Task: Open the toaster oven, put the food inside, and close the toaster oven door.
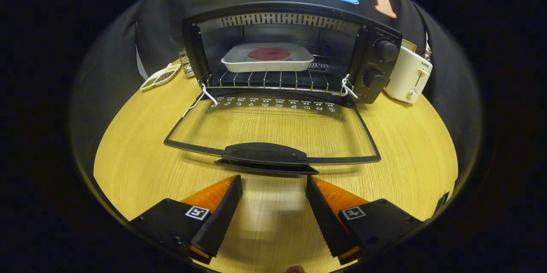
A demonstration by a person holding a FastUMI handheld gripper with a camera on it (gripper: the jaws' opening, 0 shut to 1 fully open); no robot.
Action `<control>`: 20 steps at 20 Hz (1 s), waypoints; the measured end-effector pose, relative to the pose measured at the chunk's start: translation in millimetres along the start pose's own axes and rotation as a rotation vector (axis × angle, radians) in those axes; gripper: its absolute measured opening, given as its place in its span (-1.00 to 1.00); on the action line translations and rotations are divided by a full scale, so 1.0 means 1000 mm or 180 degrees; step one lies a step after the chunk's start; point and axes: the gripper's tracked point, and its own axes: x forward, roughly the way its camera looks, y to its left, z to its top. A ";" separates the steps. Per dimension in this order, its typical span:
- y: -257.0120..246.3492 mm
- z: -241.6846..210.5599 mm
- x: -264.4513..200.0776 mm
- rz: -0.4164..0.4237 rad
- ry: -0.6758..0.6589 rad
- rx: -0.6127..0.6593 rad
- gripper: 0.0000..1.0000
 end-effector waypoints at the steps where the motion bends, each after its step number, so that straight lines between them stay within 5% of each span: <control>1: 0.000 0.001 -0.001 -0.0011 0.0018 0.0066 0.93; 20: 0.002 0.050 -0.057 -0.0184 -0.0724 0.0013 0.92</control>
